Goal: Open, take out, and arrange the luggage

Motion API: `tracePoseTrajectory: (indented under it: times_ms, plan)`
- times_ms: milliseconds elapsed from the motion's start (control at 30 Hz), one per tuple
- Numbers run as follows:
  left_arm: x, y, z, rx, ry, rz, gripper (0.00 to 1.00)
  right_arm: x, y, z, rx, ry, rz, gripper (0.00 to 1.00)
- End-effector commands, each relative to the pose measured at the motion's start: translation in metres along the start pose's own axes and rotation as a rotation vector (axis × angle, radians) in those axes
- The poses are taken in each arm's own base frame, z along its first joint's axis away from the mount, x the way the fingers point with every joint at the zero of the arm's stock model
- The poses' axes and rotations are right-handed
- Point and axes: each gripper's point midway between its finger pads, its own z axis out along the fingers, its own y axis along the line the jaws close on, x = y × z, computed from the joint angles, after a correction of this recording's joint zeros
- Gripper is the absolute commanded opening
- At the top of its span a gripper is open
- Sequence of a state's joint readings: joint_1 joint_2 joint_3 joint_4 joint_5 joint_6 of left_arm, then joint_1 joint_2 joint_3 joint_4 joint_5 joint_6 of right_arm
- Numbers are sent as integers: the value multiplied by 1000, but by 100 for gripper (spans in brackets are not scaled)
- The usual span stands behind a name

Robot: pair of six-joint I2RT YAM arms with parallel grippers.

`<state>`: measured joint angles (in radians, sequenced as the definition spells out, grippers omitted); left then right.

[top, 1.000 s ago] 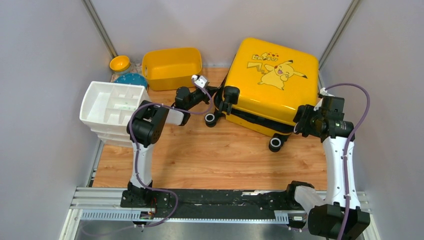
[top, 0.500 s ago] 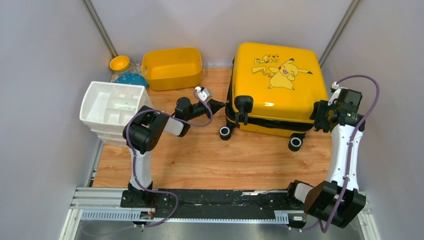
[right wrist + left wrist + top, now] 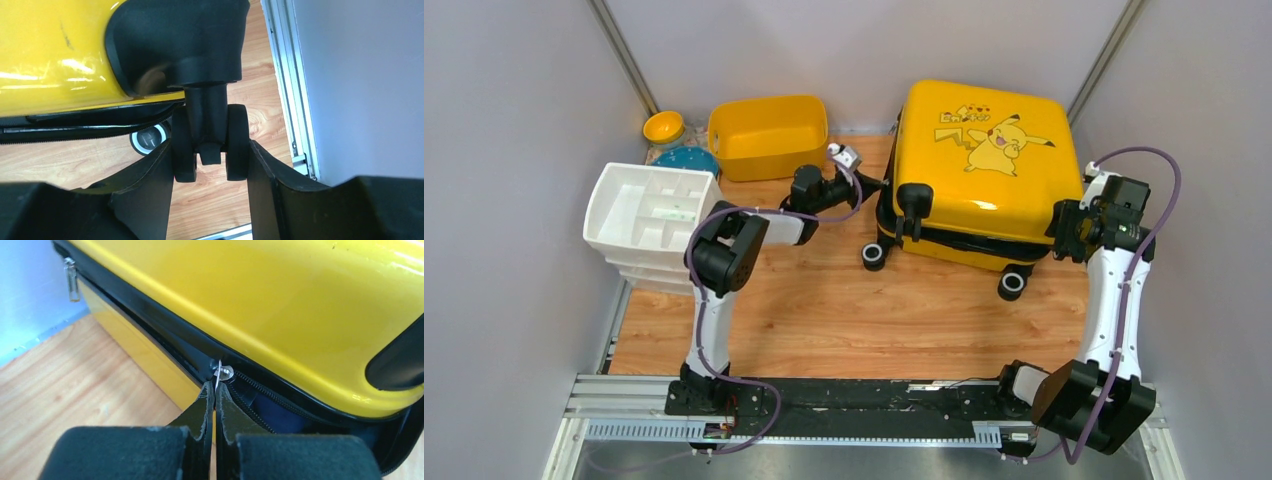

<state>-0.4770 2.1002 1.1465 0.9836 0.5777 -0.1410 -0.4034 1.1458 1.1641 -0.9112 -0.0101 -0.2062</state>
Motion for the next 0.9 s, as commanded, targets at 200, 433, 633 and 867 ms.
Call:
tracePoseTrajectory:
  times_ms: [200,433,633,867]
  plan:
    - [-27,63,-7,-107,11,-42,80,-20,66,-49,-395,-124,42,0]
    - [-22,51,-65,-143,209,-223,81,-46,82,-85,-503,-233,65,61]
    - [-48,20,-99,-143,263,-208,82,-78,72,-94,-502,-256,169,74]
    - [-65,-16,-104,-65,319,-168,83,-92,6,-62,-268,-237,236,73]
